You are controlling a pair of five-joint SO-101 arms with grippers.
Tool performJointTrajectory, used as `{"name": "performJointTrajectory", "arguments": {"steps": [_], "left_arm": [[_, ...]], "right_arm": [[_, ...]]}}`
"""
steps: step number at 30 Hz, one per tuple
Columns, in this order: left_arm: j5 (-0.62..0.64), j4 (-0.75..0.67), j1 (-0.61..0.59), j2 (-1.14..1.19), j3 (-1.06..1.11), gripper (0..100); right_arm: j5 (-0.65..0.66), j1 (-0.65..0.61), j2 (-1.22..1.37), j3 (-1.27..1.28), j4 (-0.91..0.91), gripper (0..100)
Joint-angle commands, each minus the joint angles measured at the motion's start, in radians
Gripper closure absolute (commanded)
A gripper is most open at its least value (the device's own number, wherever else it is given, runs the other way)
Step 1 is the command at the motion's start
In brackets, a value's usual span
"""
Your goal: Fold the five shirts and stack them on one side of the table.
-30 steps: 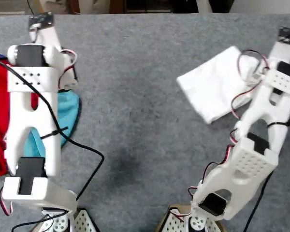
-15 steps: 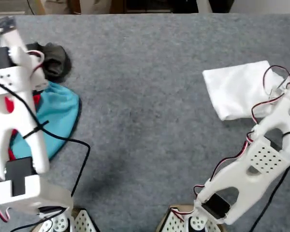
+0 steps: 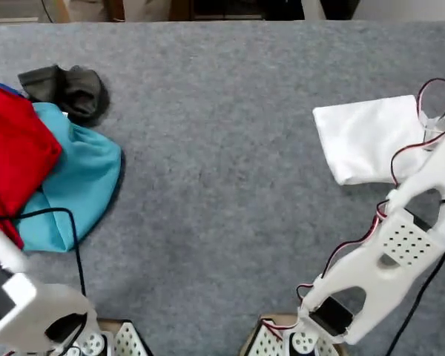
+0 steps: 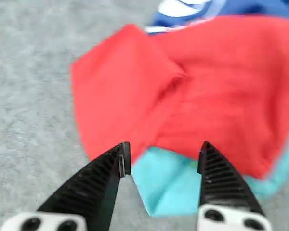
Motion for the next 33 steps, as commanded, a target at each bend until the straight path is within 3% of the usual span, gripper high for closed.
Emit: {"name": "performJointTrajectory", "arguments": {"steps": [1,6,8,11,22,25,27,29,33], "left_arm": [[-0.008,-0.178,-0.091,0.035,0.117,80],[-0.049,-0.394,-0.035,0.125,0.331,81],[-0.049,-0.390,-0.011,0.110,0.344,82],[-0.049,-0.373,0.005,0.035,0.344,98],[-0.044,-0.382,0.023,-0.193,0.385,98],[-0.031,-0.516,0.055,-0.174,0.431,92],[-0.014,-0.671,0.091,-0.113,0.486,81],[0.012,-0.819,0.103,-0.030,0.517,77],[-0.003,-0.833,0.106,0.088,0.471,78]], "right_arm": [[0.002,-0.030,-0.007,-0.133,0.104,65.8],[0.002,-0.056,-0.005,-0.232,0.196,76.5],[0.002,-0.062,-0.010,-0.265,0.233,78.7],[0.002,-0.065,-0.010,-0.337,0.285,80.0],[0.000,-0.035,-0.077,-0.349,0.292,79.9],[0.000,-0.038,-0.122,-0.291,0.292,79.9],[0.000,-0.045,-0.150,-0.251,0.292,79.9],[0.000,-0.050,-0.180,-0.217,0.292,79.9],[0.000,-0.050,-0.222,-0.165,0.288,79.9]]}}
